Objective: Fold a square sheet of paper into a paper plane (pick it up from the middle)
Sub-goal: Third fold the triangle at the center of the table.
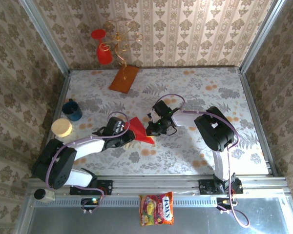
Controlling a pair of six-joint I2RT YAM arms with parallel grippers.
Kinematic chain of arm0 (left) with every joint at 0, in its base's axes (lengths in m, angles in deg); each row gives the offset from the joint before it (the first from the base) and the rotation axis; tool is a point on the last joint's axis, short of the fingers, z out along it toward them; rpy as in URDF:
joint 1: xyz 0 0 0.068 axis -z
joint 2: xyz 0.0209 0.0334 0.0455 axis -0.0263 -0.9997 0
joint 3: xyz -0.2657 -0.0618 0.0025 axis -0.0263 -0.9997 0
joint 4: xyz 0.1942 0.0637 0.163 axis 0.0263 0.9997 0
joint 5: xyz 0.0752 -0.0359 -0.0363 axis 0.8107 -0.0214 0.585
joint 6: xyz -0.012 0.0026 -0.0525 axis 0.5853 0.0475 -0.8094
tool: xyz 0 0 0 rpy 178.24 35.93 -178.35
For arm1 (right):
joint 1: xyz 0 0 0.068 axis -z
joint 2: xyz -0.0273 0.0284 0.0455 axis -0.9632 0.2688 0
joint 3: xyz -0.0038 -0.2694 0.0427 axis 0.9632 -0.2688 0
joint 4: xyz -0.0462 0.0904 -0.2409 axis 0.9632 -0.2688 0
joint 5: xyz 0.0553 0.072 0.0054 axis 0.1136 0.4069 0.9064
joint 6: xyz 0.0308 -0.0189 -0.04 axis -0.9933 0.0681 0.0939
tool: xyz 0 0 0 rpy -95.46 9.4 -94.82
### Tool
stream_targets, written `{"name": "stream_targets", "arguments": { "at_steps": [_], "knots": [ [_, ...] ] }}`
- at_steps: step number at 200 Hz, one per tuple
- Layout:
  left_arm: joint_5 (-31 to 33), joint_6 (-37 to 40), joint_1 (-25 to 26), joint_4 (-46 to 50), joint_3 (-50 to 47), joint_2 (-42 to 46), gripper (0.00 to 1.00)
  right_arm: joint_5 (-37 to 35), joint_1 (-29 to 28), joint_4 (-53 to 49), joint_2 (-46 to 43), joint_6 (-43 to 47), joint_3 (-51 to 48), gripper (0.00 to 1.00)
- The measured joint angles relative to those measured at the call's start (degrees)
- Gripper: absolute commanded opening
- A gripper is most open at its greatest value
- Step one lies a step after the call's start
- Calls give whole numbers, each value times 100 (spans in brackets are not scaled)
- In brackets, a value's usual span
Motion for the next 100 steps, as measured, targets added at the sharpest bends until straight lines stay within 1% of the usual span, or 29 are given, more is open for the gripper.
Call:
{"name": "stream_targets", "arguments": {
  "at_steps": [44,100],
  "knots": [
    [-55,9,-48,-48,0,-11,28,0,0,2,0,2,0,0],
    [-52,9,-74,-332,4,0,28,24,11,26,0,2,-17,0]
  ]
}}
